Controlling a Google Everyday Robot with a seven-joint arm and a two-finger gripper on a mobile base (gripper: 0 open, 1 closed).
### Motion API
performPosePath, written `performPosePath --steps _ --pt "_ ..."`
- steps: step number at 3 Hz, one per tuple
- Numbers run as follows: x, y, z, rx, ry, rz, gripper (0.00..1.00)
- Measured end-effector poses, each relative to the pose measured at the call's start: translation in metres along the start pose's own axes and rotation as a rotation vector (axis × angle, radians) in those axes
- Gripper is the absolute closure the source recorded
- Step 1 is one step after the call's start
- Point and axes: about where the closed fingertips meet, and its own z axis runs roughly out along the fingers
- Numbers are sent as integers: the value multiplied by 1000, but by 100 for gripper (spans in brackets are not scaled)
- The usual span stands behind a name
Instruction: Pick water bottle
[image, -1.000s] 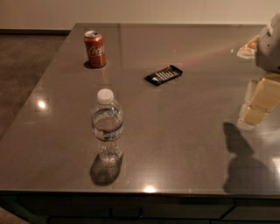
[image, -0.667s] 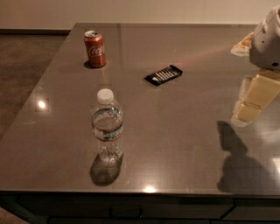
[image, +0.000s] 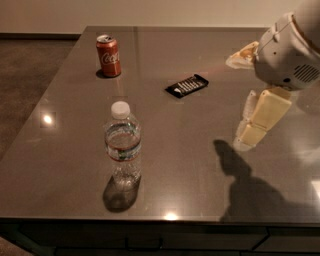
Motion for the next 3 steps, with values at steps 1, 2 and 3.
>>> performPosePath --steps 1,2,3 --pt "-30 21 13 -46 -101 -43 0" --pt "-60 36 34 -77 -170 -46 0" --pt "-87 42 53 -91 -213 -25 0"
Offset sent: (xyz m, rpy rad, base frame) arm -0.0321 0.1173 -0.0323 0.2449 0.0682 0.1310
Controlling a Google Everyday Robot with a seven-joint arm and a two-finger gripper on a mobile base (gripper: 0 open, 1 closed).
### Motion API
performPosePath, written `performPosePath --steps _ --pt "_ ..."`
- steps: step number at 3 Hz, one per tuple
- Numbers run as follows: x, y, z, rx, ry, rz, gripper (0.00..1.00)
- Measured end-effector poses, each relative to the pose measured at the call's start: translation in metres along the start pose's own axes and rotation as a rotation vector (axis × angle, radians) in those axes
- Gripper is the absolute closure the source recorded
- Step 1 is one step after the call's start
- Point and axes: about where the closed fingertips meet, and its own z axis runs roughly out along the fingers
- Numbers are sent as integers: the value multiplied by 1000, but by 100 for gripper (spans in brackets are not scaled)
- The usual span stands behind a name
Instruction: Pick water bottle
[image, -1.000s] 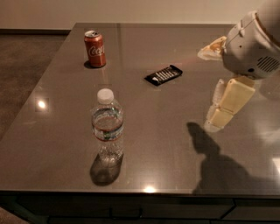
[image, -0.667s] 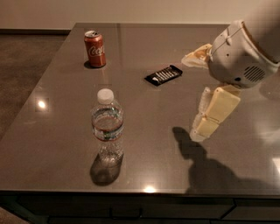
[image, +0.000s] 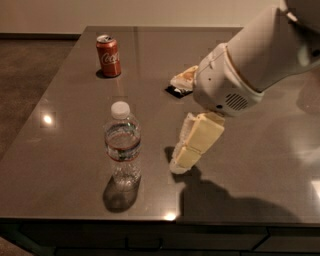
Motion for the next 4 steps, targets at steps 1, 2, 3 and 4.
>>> performPosePath --steps 1,2,3,4 --pt "-23 5 18 -23 -48 25 0" --pt "-47 11 33 -45 -123 51 0" --pt "-62 18 42 -63 -175 47 0" --pt "-74 21 51 -80 -203 33 0"
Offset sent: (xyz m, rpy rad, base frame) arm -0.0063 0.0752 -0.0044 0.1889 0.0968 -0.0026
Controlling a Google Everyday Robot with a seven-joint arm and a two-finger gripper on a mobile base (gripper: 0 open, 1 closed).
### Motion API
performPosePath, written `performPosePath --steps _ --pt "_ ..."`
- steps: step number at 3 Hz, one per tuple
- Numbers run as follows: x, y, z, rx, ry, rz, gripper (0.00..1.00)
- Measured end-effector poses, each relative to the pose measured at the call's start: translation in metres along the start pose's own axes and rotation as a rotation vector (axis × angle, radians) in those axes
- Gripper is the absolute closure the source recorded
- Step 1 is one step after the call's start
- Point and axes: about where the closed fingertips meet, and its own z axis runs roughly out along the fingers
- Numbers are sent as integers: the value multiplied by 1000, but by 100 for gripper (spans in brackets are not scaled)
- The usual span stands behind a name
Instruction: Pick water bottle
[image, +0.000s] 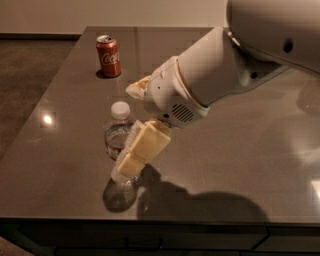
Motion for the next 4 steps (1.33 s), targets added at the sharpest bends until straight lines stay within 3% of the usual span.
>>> performPosePath --steps 2,4 --pt "-7 -4 12 -19 -30 -14 41" --pt "-14 -15 -3 -14 -52 -24 87"
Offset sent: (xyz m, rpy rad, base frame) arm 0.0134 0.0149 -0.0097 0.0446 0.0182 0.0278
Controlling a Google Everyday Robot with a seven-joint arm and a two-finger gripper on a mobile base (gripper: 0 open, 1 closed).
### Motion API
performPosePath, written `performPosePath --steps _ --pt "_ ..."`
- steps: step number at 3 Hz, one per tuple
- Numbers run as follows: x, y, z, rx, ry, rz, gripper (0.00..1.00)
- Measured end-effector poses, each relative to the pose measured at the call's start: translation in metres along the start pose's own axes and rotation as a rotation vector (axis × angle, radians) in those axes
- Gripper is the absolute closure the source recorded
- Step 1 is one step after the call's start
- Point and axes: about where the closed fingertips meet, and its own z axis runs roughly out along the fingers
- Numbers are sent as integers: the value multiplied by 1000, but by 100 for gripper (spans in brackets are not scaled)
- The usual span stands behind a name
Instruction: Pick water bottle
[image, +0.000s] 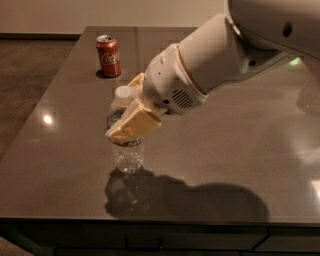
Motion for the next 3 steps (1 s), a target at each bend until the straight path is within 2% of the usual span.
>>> performPosePath --steps 1,2,3 --pt "-9 -16 -30 5 -16 -2 100" --pt "-23 -25 -66 11 -25 -27 100" --pt "-43 -25 -114 -11 -48 -96 100"
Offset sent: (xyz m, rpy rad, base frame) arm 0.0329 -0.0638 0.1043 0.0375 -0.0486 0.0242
